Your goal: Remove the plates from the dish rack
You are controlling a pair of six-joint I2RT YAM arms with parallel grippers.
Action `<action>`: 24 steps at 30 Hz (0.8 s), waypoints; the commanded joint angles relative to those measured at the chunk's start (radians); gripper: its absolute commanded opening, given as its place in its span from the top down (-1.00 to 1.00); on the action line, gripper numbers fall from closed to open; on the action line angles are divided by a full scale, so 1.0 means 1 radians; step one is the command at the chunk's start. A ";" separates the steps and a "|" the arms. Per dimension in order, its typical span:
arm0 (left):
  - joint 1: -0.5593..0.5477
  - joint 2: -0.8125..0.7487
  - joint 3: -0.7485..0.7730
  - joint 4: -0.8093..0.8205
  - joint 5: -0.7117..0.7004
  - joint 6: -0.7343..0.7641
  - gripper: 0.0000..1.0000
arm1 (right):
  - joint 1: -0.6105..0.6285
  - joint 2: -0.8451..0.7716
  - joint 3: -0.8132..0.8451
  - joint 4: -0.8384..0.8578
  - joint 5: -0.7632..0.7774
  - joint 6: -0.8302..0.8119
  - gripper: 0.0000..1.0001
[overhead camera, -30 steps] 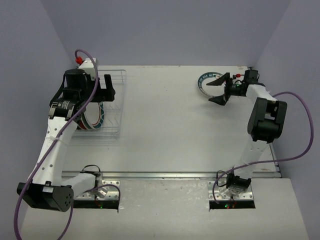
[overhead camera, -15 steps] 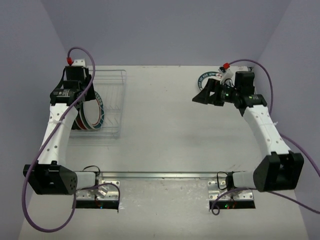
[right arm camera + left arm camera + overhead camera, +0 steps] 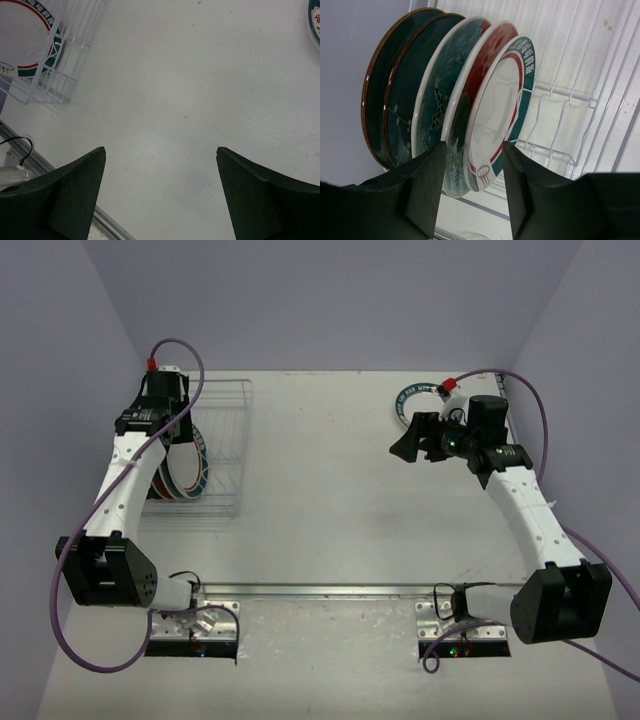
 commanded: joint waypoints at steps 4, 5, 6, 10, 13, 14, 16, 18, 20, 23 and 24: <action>0.005 0.045 -0.034 0.065 -0.064 0.044 0.06 | -0.002 -0.006 0.005 0.051 0.010 -0.018 -0.82; 0.005 0.051 -0.042 0.070 -0.065 0.047 0.06 | -0.002 -0.007 0.005 0.051 0.010 -0.019 -0.82; 0.005 0.056 -0.050 0.074 -0.064 0.048 0.06 | -0.002 -0.008 0.004 0.050 0.010 -0.020 -0.82; 0.004 0.071 -0.066 0.083 -0.063 0.052 0.07 | -0.002 -0.011 -0.001 0.048 0.014 -0.027 -0.82; 0.005 0.059 -0.066 0.095 -0.065 0.051 0.07 | -0.002 -0.011 -0.004 0.045 0.013 -0.032 -0.82; 0.005 0.041 -0.064 0.107 -0.067 0.051 0.07 | -0.002 -0.011 -0.005 0.044 0.012 -0.032 -0.82; 0.002 0.010 -0.055 0.124 -0.081 0.057 0.01 | -0.002 -0.012 -0.008 0.044 0.011 -0.031 -0.82; 0.003 -0.016 -0.037 0.137 -0.102 0.071 -0.03 | -0.002 -0.010 -0.010 0.046 0.007 -0.028 -0.82; 0.000 -0.032 -0.015 0.142 -0.112 0.083 -0.08 | -0.001 -0.009 -0.010 0.048 0.002 -0.024 -0.82; -0.022 -0.066 0.009 0.141 -0.079 0.132 -0.12 | -0.001 -0.004 -0.007 0.050 -0.002 -0.018 -0.81; -0.039 -0.076 0.012 0.140 -0.073 0.154 -0.13 | -0.001 -0.002 -0.006 0.050 -0.002 -0.016 -0.81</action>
